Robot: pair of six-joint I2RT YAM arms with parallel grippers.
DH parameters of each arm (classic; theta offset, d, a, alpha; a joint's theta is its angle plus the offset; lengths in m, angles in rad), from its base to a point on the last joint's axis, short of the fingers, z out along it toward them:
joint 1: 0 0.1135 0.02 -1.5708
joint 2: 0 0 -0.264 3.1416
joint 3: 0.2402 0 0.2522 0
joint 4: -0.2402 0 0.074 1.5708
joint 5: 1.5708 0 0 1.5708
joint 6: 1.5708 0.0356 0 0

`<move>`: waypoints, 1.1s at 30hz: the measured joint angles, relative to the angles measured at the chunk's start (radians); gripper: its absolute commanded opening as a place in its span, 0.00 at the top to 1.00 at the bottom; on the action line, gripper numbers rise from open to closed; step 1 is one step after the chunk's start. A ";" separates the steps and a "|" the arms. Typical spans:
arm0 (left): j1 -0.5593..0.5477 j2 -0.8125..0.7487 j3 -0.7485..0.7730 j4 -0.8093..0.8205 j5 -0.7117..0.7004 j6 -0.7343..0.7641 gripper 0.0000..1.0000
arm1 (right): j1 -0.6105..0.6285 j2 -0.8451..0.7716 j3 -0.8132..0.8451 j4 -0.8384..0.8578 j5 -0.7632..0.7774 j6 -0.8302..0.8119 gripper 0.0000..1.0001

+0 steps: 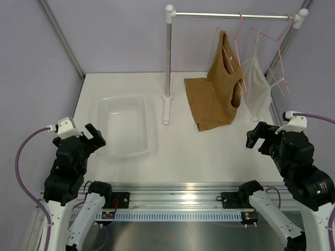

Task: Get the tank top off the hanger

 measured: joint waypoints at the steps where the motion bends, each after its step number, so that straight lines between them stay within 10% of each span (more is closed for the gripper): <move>1: 0.000 0.000 0.000 0.000 -0.001 -0.002 0.01 | 0.000 0.000 0.000 0.000 -0.001 0.000 0.01; 14: 0.000 0.000 -0.002 0.003 0.002 -0.003 0.01 | 0.001 0.093 0.099 0.046 -0.114 -0.026 0.00; 33: 0.000 0.000 -0.014 0.013 0.026 -0.002 0.01 | -0.034 0.954 0.834 0.127 -0.114 -0.222 0.20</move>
